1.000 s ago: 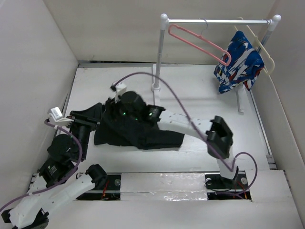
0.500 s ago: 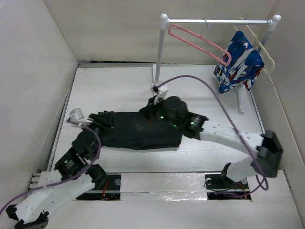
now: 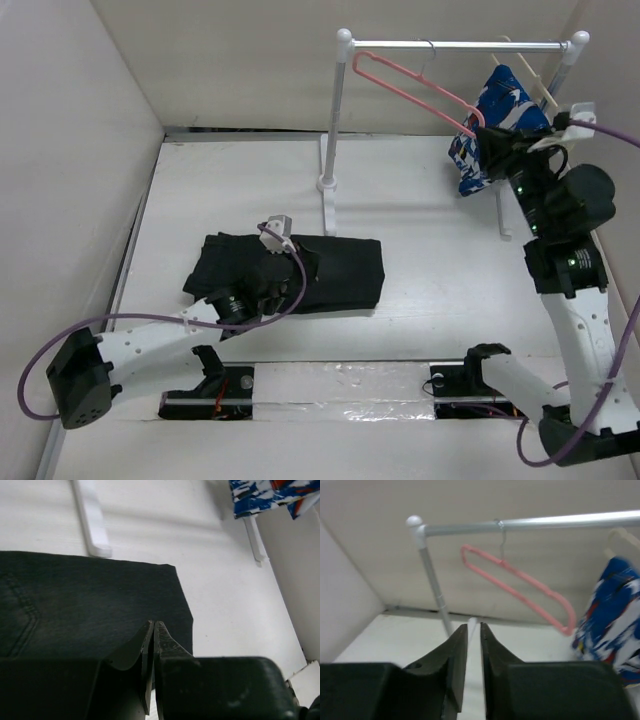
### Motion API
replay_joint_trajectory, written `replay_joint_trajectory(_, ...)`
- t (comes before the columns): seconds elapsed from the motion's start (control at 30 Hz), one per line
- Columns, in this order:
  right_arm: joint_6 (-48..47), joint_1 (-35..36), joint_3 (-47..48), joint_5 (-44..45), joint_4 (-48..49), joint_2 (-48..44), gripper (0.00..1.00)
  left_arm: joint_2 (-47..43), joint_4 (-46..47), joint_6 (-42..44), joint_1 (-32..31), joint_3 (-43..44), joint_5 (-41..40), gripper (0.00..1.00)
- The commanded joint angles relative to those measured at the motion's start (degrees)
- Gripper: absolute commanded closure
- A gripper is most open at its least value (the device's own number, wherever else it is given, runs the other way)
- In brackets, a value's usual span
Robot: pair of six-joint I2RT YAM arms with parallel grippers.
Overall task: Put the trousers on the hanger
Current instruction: Pick up the hanger from the clothesline.
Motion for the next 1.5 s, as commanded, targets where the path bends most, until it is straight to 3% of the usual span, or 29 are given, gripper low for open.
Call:
replay_joint_trajectory(0.0, -2.0, -8.7, 2.7, -13.1, -3.6, 6.3, 0.67, 3.1, 12.5, 5.4, -1.1, 1.3, 3.0, 1.00)
replay_joint_trajectory(0.07, -2.3, -13.2, 4.8, -17.5, -1.9, 11.2, 0.37, 6.6, 14.2, 6.5, -1.1, 1.1, 4.9, 1.00)
replay_joint_trajectory(0.1, -2.4, -14.7, 6.1, -19.4, -1.7, 13.2, 0.33, 7.2, 14.7, 6.9, -1.1, 0.9, 5.3, 1.00)
replay_joint_trajectory(0.13, -2.5, -16.2, 7.6, -19.4, -2.0, 15.4, 0.29, 7.3, 15.3, 7.3, -1.1, 0.4, 5.7, 1.00)
replay_joint_trajectory(0.27, -6.5, -20.0, 16.8, -32.8, -3.9, 25.8, 0.18, 6.6, 17.3, 9.0, -1.7, -1.8, 3.7, 1.00)
replay_joint_trajectory(0.33, -10.6, -20.0, 21.3, -31.9, -9.6, 29.4, 0.16, 5.5, 17.1, 10.3, -1.7, -1.9, 3.8, 1.00)
replay_joint_trajectory(0.47, -10.2, -19.4, 20.3, -30.4, -7.1, 31.5, 0.15, 4.6, 16.5, 11.7, -1.7, -2.0, 4.7, 1.00)
replay_joint_trajectory(0.6, -11.7, -18.3, 19.7, -31.2, -7.8, 33.6, 0.25, 4.1, 14.5, 10.8, -1.7, -2.3, 5.2, 1.00)
replay_joint_trajectory(0.63, -11.8, -17.3, 19.2, -30.6, -7.6, 33.4, 0.35, 3.7, 14.7, 10.8, -1.7, -2.5, 5.4, 1.00)
replay_joint_trajectory(0.83, -12.4, -12.5, 14.8, -24.9, -4.3, 30.4, 0.72, 3.1, 15.7, 10.2, -1.7, -3.2, 5.4, 1.00)
replay_joint_trajectory(1.03, -13.3, -7.1, 11.7, -16.7, -1.7, 25.8, 0.99, 4.8, 15.9, 9.6, -1.7, -2.9, 5.3, 0.99)
replay_joint_trajectory(1.33, -10.5, -3.1, 7.3, -4.8, 3.4, 17.7, 1.00, 8.0, 18.0, 8.3, -1.7, -1.6, 6.0, 0.74)
replay_joint_trajectory(1.47, -11.0, -3.1, 5.4, -1.8, 1.5, 15.4, 1.00, 8.4, 16.3, 7.9, -1.7, 1.1, 7.8, 0.70)
